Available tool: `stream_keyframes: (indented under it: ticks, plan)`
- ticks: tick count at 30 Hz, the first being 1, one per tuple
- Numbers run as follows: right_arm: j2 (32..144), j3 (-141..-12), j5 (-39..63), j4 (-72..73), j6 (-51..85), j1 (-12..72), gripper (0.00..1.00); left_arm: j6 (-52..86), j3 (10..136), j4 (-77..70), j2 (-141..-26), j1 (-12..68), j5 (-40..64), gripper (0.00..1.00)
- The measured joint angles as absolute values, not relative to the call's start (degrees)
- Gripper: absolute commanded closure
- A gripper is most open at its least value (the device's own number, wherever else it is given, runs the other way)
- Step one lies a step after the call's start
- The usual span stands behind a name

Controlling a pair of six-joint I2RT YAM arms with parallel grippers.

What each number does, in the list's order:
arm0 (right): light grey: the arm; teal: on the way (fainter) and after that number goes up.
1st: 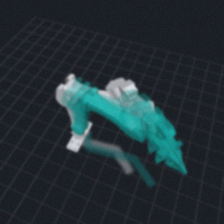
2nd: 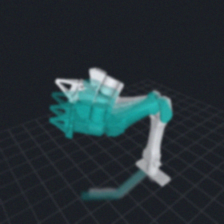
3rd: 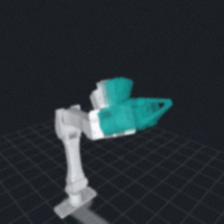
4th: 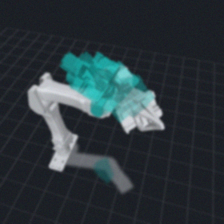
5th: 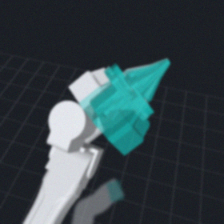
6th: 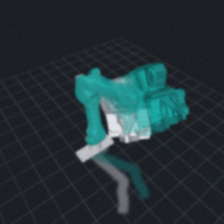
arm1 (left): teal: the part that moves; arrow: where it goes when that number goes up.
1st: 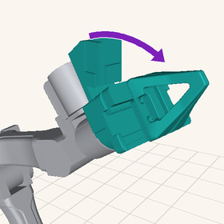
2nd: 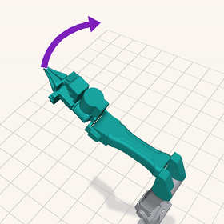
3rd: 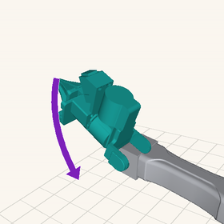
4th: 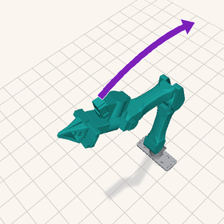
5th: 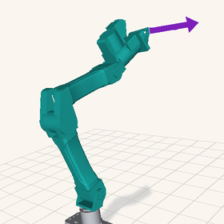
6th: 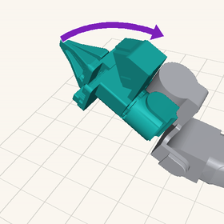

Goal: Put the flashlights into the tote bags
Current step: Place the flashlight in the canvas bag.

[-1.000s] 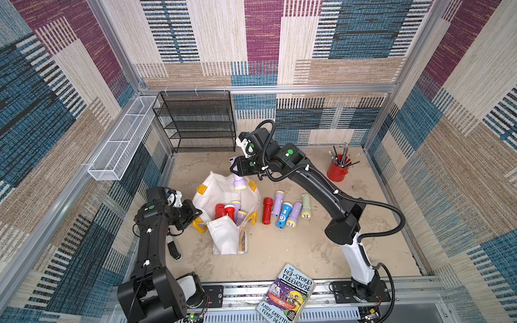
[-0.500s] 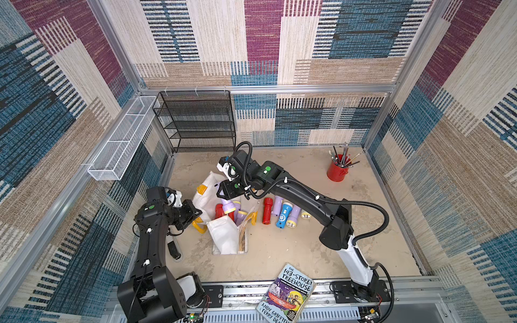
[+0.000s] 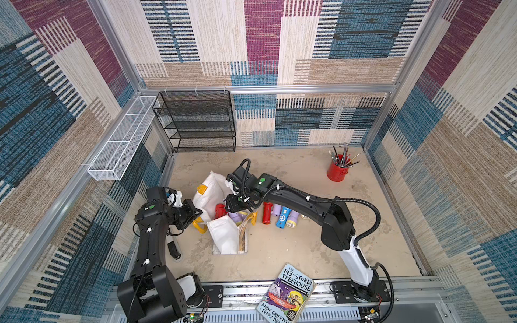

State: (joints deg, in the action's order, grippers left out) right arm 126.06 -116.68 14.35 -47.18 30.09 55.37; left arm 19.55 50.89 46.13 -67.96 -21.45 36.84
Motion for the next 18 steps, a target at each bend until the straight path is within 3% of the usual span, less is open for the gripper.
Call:
stream_keyframes:
  ticks: [11, 18]
  plan:
    - [125.21, -110.34, 9.43, -45.3, 34.28, 55.37, 0.63, 19.55, 50.89, 46.13, -67.99, -21.45, 36.84, 1.0]
    - [124.81, -107.11, 7.44, -43.57, 35.55, 55.37, 0.56, 19.55, 50.89, 46.11, -68.05, -21.45, 36.86, 1.0]
